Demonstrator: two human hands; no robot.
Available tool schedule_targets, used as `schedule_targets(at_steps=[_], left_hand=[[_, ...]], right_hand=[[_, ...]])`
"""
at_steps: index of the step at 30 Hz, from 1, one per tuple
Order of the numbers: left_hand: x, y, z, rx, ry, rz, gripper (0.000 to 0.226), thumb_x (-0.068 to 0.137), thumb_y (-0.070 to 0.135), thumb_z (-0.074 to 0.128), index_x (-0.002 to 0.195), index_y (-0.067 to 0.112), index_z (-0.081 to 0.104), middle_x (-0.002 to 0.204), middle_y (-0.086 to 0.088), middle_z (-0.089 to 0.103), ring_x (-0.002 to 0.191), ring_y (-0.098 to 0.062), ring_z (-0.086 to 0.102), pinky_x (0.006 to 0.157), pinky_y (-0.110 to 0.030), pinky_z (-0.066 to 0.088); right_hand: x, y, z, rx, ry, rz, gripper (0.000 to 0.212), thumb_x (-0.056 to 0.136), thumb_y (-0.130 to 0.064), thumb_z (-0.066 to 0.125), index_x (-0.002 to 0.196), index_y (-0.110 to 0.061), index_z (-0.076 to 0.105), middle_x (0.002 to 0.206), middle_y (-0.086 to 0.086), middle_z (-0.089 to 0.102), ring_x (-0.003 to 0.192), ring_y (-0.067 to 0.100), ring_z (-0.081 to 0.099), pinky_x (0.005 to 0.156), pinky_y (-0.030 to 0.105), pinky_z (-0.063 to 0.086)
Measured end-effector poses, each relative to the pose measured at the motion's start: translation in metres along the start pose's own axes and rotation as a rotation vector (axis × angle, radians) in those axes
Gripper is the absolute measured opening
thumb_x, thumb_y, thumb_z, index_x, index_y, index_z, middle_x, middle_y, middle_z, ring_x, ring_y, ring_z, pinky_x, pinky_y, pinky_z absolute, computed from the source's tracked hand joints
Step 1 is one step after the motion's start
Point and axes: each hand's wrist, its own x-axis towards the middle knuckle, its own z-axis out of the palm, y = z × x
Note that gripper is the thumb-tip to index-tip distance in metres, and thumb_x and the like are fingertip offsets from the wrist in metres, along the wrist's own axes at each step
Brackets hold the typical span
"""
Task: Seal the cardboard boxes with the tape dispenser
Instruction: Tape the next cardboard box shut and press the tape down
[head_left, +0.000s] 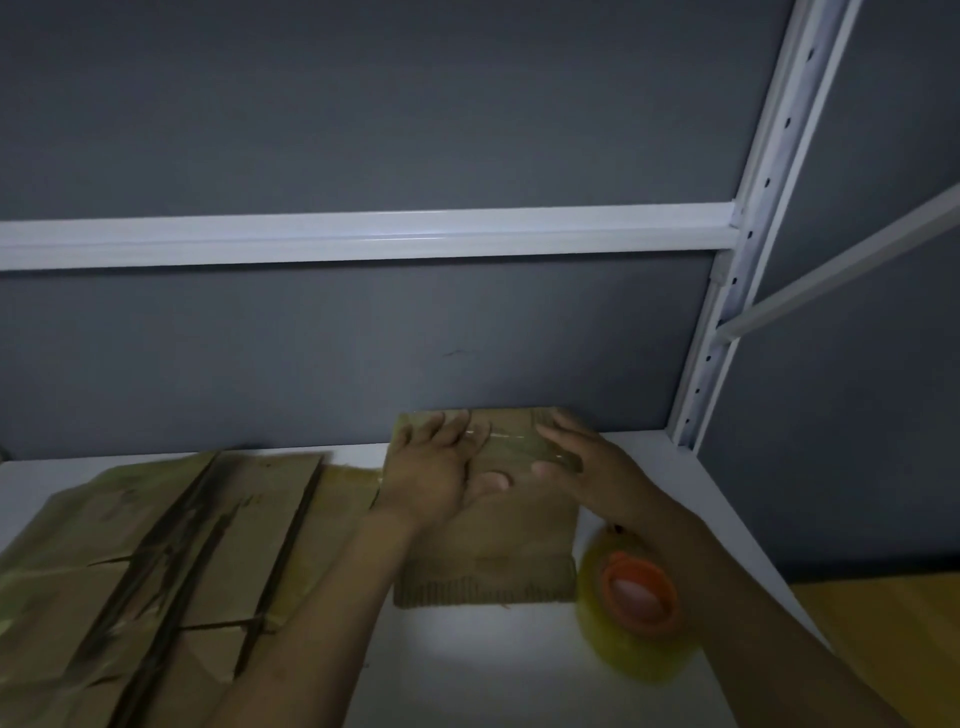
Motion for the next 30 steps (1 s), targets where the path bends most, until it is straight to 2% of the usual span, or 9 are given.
schedule_targets(at_steps=[2, 5, 8, 10, 14, 18, 23, 27, 30], left_hand=[[0.001, -0.002, -0.004, -0.010, -0.001, -0.013, 0.126, 0.045, 0.095, -0.023, 0.152, 0.042, 0.014, 0.162, 0.011, 0.007, 0.148, -0.018, 0.007, 0.118, -0.054, 0.001], [0.002, 0.002, -0.004, -0.040, -0.043, -0.063, 0.091, 0.070, 0.090, 0.011, 0.151, 0.047, 0.015, 0.161, 0.017, 0.004, 0.149, -0.024, -0.002, 0.112, -0.065, -0.008], [0.001, 0.003, -0.007, -0.063, -0.114, -0.103, 0.084, 0.073, 0.087, 0.022, 0.149, 0.052, 0.012, 0.162, 0.014, 0.000, 0.147, -0.037, -0.008, 0.113, -0.064, -0.001], [0.001, 0.000, -0.007, -0.041, -0.122, -0.101, 0.088, 0.068, 0.091, 0.019, 0.148, 0.054, 0.009, 0.163, 0.010, -0.001, 0.147, -0.039, -0.006, 0.114, -0.061, 0.006], [-0.003, -0.001, -0.002, 0.030, -0.044, -0.088, 0.119, 0.040, 0.101, -0.011, 0.147, 0.055, 0.006, 0.162, 0.011, 0.005, 0.147, -0.036, 0.001, 0.114, -0.054, 0.016], [-0.003, -0.002, 0.000, 0.029, -0.016, -0.099, 0.112, 0.049, 0.099, -0.002, 0.149, 0.051, 0.010, 0.161, 0.016, 0.008, 0.148, -0.030, 0.004, 0.118, -0.045, 0.018], [-0.001, 0.004, -0.005, 0.024, -0.033, -0.035, 0.132, 0.032, 0.101, -0.015, 0.150, 0.048, 0.013, 0.160, 0.019, 0.008, 0.149, -0.025, 0.005, 0.118, -0.040, 0.021], [-0.003, 0.007, 0.004, 0.002, 0.013, 0.031, 0.137, 0.025, 0.100, -0.022, 0.148, 0.047, 0.005, 0.154, 0.025, 0.002, 0.148, -0.017, 0.001, 0.119, -0.038, 0.018], [-0.004, 0.003, 0.021, -0.070, 0.052, 0.148, 0.104, 0.060, 0.100, -0.003, 0.143, 0.041, 0.014, 0.153, 0.012, 0.025, 0.145, -0.027, 0.025, 0.114, -0.049, 0.030]], right_hand=[[-0.022, 0.011, -0.010, 0.010, 0.083, 0.113, 0.071, 0.088, -0.056, 0.054, 0.148, -0.036, 0.023, 0.158, -0.011, 0.014, 0.145, 0.010, 0.014, 0.117, 0.032, 0.017], [-0.057, 0.041, -0.013, -0.196, 0.072, 0.454, 0.086, 0.084, -0.066, 0.053, 0.151, -0.023, 0.020, 0.154, 0.000, 0.030, 0.137, 0.019, 0.035, 0.107, 0.035, 0.033], [-0.076, 0.066, -0.001, -0.251, -0.039, 0.603, 0.044, 0.091, -0.051, 0.052, 0.116, -0.015, 0.054, 0.116, 0.005, 0.061, 0.100, 0.020, 0.060, 0.078, 0.030, 0.048], [-0.084, 0.076, 0.006, -0.253, -0.022, 0.604, 0.022, 0.093, -0.037, 0.051, 0.098, -0.016, 0.056, 0.096, 0.001, 0.061, 0.083, 0.016, 0.058, 0.067, 0.028, 0.047], [-0.093, 0.080, 0.011, -0.262, 0.094, 0.529, 0.014, 0.094, -0.028, 0.053, 0.091, -0.014, 0.056, 0.093, 0.002, 0.062, 0.078, 0.015, 0.056, 0.063, 0.024, 0.045], [-0.100, 0.066, -0.005, -0.197, 0.286, 0.417, 0.026, 0.089, -0.035, 0.062, 0.076, -0.017, 0.049, 0.070, -0.006, 0.053, 0.065, 0.012, 0.054, 0.046, 0.018, 0.032], [-0.089, 0.020, -0.049, 0.145, 0.500, 0.207, 0.023, 0.082, -0.038, 0.072, 0.074, -0.029, 0.054, 0.064, -0.012, 0.055, 0.059, 0.000, 0.052, 0.050, 0.008, 0.039], [-0.054, -0.013, -0.072, -0.051, 0.624, -0.031, 0.030, 0.084, -0.046, 0.067, 0.100, -0.021, 0.062, 0.078, -0.005, 0.063, 0.070, 0.012, 0.059, 0.061, 0.023, 0.048], [-0.023, -0.020, -0.073, -0.421, 0.789, -0.247, 0.048, 0.084, -0.048, 0.056, 0.114, -0.011, 0.063, 0.088, 0.008, 0.069, 0.071, 0.026, 0.065, 0.058, 0.028, 0.050]])
